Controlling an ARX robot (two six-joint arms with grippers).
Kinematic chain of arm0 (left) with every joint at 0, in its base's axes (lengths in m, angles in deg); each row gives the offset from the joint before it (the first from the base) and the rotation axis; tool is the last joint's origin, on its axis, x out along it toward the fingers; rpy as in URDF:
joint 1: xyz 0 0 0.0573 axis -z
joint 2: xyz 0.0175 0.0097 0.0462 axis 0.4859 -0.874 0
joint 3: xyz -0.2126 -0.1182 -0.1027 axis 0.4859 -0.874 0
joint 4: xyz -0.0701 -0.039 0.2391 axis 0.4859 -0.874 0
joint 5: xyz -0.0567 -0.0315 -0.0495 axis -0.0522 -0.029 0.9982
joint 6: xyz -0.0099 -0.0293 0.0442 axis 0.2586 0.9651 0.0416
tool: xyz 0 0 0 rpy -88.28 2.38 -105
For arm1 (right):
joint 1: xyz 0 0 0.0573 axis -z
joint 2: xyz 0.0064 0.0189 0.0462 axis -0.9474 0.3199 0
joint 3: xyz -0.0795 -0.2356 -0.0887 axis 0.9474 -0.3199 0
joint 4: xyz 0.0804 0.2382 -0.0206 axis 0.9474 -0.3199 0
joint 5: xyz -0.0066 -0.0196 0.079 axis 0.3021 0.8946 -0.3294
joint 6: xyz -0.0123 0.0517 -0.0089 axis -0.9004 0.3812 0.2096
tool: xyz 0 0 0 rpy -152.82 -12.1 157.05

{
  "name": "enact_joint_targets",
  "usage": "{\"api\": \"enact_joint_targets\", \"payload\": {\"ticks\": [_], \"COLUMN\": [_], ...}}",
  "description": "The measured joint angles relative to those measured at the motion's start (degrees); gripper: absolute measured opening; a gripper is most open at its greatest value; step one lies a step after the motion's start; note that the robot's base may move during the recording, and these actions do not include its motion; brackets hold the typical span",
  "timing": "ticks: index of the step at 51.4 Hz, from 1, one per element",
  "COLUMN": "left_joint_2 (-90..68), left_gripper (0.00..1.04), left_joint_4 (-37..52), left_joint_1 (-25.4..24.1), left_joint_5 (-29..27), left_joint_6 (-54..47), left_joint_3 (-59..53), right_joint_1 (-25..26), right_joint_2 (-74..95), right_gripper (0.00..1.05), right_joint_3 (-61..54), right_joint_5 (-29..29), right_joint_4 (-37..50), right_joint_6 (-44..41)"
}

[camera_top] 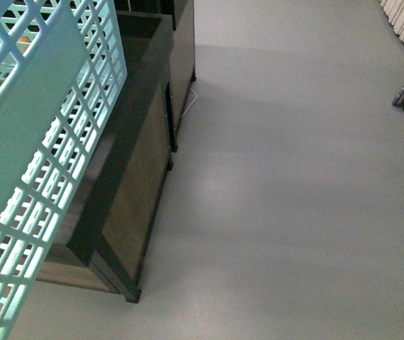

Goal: Pick mango and avocado into basket

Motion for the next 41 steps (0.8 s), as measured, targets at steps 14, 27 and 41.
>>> {"api": "enact_joint_targets", "payload": {"ticks": [14,27,41], "left_joint_2": [0.0,0.0,0.0], "left_gripper": [0.29,0.29,0.29], "left_joint_4": [0.0,0.0,0.0], "left_joint_1": [0.0,0.0,-0.1], "left_joint_5": [0.0,0.1,0.0], "left_joint_6": [-0.1,-0.1,-0.2], "left_joint_3": [0.0,0.0,0.0], "right_joint_1": [0.0,0.0,0.0], "right_joint_2": [0.0,0.0,0.0], "right_gripper": [0.96,0.96,0.96], "right_joint_3": [0.0,0.0,0.0], "right_joint_5": [0.0,0.0,0.0], "right_joint_4": [0.0,0.0,0.0], "right_joint_6": [0.0,0.0,0.0]}}
